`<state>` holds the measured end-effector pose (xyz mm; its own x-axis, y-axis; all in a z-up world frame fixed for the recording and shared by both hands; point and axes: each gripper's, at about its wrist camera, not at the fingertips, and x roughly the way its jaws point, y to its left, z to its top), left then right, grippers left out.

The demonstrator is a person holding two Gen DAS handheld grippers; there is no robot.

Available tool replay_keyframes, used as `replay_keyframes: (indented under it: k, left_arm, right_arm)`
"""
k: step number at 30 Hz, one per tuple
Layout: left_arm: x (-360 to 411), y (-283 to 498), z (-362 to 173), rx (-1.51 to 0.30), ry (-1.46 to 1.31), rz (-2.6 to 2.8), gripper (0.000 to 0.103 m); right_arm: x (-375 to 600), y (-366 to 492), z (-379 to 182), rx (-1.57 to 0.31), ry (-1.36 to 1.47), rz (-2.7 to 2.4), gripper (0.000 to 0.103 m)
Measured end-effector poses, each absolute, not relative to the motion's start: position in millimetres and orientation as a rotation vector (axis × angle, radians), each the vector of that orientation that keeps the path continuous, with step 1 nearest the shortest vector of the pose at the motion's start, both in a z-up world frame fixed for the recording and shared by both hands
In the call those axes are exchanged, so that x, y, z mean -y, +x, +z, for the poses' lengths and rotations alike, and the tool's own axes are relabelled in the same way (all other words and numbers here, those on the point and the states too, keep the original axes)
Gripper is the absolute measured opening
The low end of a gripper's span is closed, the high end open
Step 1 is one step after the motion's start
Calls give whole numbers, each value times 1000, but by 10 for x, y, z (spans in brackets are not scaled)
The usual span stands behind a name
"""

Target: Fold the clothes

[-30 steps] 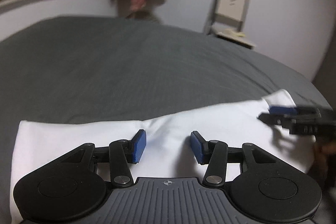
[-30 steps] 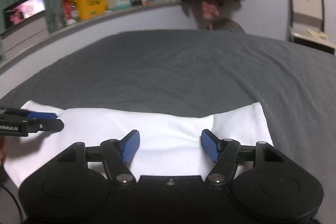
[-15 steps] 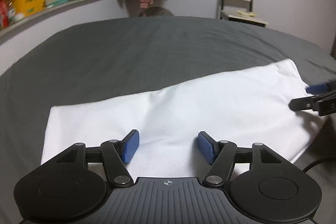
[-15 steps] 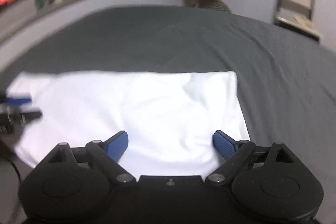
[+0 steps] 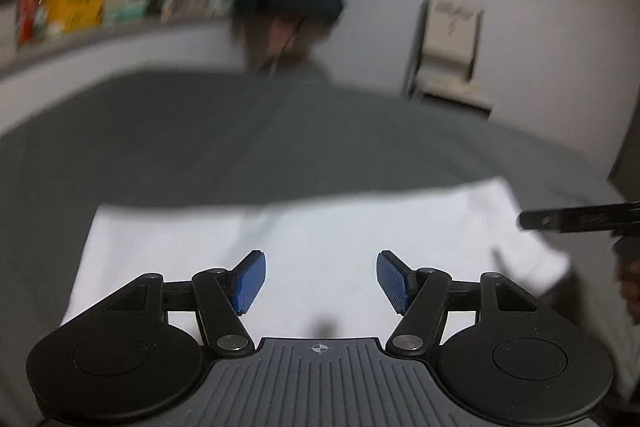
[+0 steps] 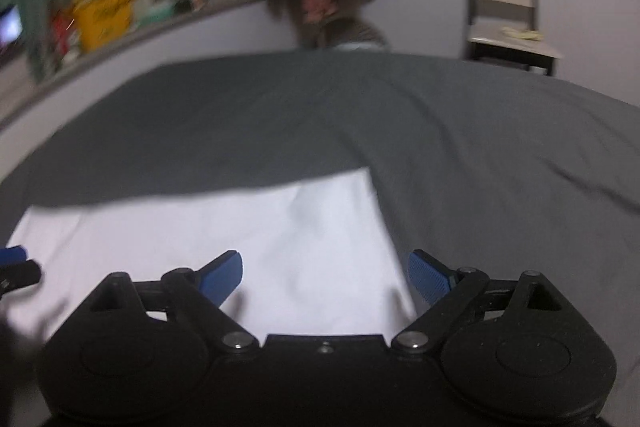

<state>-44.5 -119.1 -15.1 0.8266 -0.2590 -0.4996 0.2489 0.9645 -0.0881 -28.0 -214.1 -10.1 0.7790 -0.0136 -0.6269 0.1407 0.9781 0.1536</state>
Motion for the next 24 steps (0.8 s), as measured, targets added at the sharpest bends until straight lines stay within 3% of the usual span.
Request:
replay_keyframes:
  k: [16, 24]
  left_arm:
    - [1595, 771, -524, -702, 85, -65, 64]
    - [1543, 582, -533, -700, 105, -76, 67]
  right_arm:
    - [2605, -185, -186, -659, 370, -146, 96]
    - [2777, -214, -183, -661, 397, -178, 97]
